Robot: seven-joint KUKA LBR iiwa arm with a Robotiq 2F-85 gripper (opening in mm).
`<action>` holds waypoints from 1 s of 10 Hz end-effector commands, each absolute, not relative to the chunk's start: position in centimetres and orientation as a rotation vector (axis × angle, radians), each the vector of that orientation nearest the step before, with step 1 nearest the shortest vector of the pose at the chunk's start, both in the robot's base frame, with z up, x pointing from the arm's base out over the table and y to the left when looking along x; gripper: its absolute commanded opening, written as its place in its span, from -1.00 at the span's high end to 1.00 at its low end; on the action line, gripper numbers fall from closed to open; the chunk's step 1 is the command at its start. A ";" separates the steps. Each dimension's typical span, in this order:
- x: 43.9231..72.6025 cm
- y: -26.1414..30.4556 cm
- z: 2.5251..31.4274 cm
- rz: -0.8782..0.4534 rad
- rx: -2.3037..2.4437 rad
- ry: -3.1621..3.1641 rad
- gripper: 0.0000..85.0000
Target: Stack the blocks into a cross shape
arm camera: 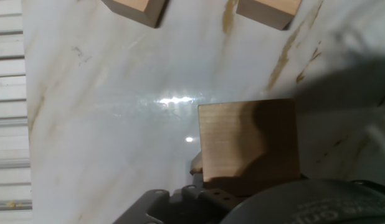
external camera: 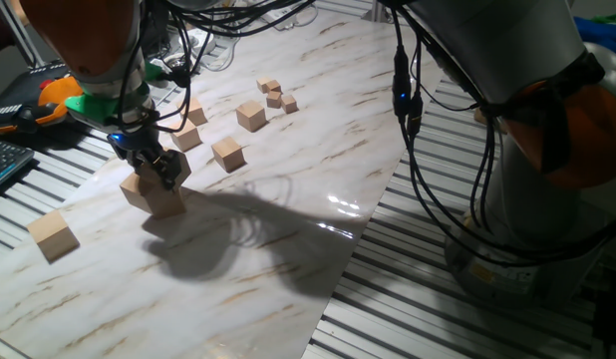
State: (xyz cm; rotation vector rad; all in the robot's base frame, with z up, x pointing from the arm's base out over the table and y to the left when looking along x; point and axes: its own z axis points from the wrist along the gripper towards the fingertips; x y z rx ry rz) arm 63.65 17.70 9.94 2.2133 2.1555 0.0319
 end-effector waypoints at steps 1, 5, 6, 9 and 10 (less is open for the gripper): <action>63.7 17.7 10.0 0.032 2.213 2.155 1.00; 63.7 17.7 10.0 0.032 2.215 2.160 0.60; 63.7 17.7 10.0 0.032 2.215 2.160 0.60; 63.7 17.7 10.0 0.030 2.209 2.164 0.60; 63.7 17.7 10.0 0.030 2.209 2.164 0.60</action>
